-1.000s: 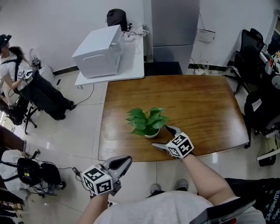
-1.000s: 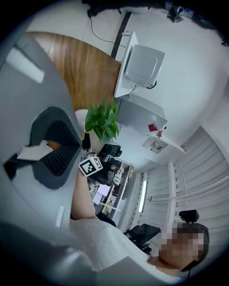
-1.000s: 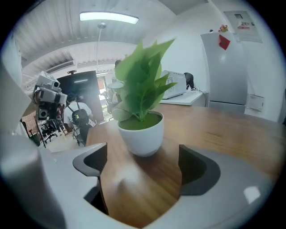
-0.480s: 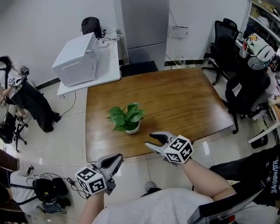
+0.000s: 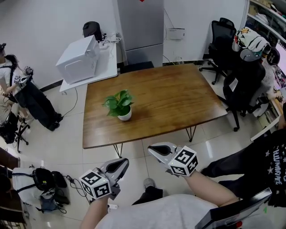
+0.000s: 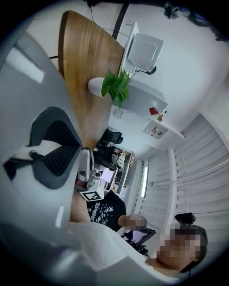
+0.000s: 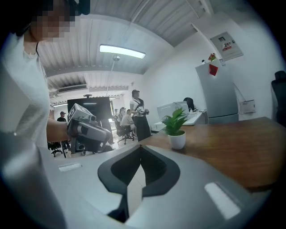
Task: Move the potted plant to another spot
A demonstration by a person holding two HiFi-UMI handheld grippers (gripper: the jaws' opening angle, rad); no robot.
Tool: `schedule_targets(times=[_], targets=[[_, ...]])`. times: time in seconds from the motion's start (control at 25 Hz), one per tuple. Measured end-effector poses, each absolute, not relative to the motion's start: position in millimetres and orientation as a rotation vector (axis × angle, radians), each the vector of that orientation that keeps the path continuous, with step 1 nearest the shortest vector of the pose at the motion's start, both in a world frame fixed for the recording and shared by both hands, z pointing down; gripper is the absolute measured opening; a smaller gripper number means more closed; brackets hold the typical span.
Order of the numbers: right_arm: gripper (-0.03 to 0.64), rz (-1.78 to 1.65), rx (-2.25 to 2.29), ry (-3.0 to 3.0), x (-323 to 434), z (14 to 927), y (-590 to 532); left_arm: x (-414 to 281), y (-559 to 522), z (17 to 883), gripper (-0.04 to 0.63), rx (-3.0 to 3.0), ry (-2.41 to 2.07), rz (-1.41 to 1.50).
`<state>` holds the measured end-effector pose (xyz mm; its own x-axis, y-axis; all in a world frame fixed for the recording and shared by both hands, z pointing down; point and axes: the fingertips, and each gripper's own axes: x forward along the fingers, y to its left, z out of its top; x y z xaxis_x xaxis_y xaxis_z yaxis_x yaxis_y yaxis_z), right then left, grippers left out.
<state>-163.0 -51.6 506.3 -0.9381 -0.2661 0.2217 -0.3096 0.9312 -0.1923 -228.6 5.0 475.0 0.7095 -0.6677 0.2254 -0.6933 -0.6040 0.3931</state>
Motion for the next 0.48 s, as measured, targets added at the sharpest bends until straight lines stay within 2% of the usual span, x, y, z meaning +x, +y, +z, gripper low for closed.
schedule_targets(times=[0.24, 0.48], targets=[[0.006, 0.408, 0.371, -2.91, -114, 498, 67, -169, 106, 461, -0.012, 2.474, -1.024, 0.088], [0.005, 0.486, 0.283, -2.936, -91, 476, 144, -141, 169, 440, -0.013, 2.467, -1.043, 0.093]])
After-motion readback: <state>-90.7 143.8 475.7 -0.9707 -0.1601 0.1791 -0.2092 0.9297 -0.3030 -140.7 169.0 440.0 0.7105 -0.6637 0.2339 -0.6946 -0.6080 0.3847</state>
